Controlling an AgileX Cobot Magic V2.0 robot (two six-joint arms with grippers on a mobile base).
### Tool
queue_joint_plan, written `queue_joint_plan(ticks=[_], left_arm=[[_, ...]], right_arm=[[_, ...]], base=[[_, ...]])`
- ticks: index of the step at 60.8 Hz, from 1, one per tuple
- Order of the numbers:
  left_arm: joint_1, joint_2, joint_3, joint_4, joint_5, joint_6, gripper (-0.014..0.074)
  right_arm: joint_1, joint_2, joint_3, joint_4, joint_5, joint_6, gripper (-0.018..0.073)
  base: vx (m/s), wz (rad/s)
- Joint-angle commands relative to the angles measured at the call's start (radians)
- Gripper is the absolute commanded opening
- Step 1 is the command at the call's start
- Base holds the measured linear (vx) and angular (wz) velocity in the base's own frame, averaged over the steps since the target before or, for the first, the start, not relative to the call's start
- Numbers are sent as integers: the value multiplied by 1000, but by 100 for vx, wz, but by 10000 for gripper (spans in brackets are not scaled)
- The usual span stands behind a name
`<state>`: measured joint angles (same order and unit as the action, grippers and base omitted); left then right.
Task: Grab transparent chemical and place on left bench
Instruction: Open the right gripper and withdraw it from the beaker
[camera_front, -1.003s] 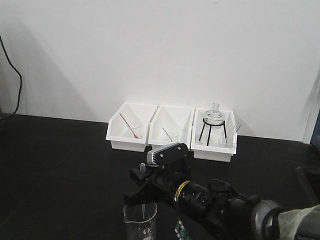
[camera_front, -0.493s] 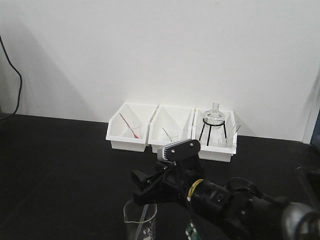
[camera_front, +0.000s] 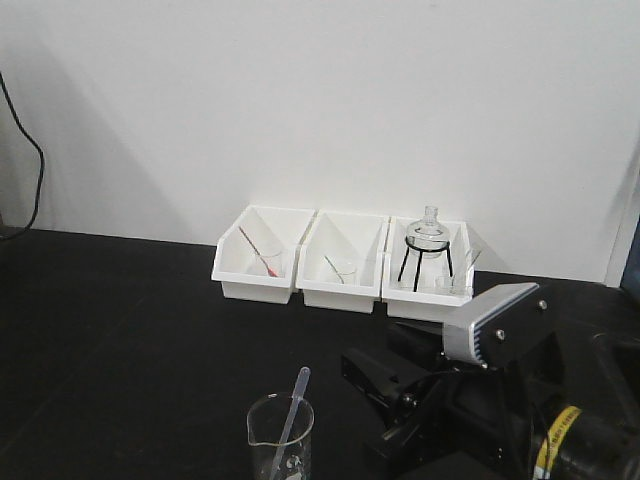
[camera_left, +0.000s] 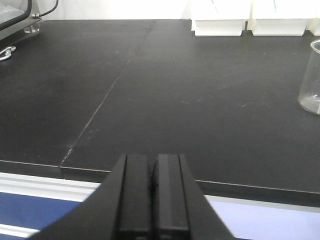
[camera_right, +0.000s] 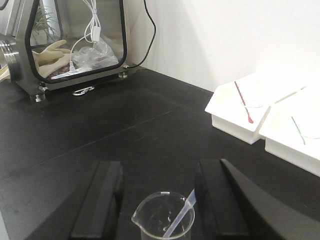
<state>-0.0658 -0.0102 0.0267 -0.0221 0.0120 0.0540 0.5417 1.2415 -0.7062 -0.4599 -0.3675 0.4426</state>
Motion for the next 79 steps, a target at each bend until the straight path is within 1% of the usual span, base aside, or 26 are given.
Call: queue_joint_plan(ticks=[1,6,11,16,18,19,23,28,31,34,38,41,46,49,51,54,61,64,68,69,70,79], left_arm=[[-2,-19,16,-1,-78,-8,-3],[-2,-19,16,-1,-78,-8,-3],[-2,-19,16,-1,-78,-8,-3],[-2,-19,16,-1,-78,-8,-3],[-2,-19,16,-1,-78,-8,-3],[-2,-19,16,-1,-78,-8,-3],[-2,-19,16,-1,-78,-8,-3],[-2,-19,16,-1,-78,-8,-3],[-2,-19,16,-1,-78,-8,-3],[-2,-19,16,-1,-78,-8,-3],[-2,-19,16,-1,-78,-8,-3],[-2,-19,16,-1,-78,-8,-3],[-2,-19,16,-1,-78,-8,-3],[-2,-19,16,-1,-78,-8,-3],[-2,-19,16,-1,-78,-8,-3],[-2,-19,16,-1,-78,-8,-3],[-2,-19,16,-1,-78,-8,-3],[-2,-19,16,-1,-78,-8,-3],[-2,-19,16,-1,-78,-8,-3],[-2,-19,16,-1,-78,-8,-3],[-2,-19,16,-1,-78,-8,-3],[-2,-19,16,-1,-78,-8,-3]], right_arm=[[-4,-38,-8,10,-59,-11,379],[-4,-37,0,9,-59,-11,372],[-4,-51,0,10,-27,-12,354],[-12,-109,0,32,55,-28,312],[-27,-145,0,41,99,-47,293],[-33,-169,0,46,150,-61,271],[-76,-248,0,62,279,-116,216],[-161,-361,0,104,458,-160,144],[-234,-436,9,132,564,-163,96],[-305,-507,40,146,604,-163,58],[-389,-618,115,150,599,-173,13],[-450,-695,202,166,573,-194,-13],[-510,-822,325,211,521,-220,-10],[-536,-889,406,259,502,-252,-10],[-545,-934,452,299,486,-289,-9],[-547,-993,511,328,479,-348,-8],[-545,-1140,638,333,473,-485,-8],[-545,-1206,692,333,468,-516,-8],[-547,-1278,750,345,455,-518,-8],[-545,-1267,743,353,492,-515,-8],[-544,-1263,740,355,500,-515,-8],[-545,-1254,744,358,529,-516,-8]], base=[[0,0],[0,0],[0,0],[0,0],[0,0],[0,0],[0,0],[0,0],[0,0],[0,0],[0,0],[0,0],[0,0],[0,0],[0,0],[0,0],[0,0],[0,0],[0,0],[0,0],[0,0],[0,0]])
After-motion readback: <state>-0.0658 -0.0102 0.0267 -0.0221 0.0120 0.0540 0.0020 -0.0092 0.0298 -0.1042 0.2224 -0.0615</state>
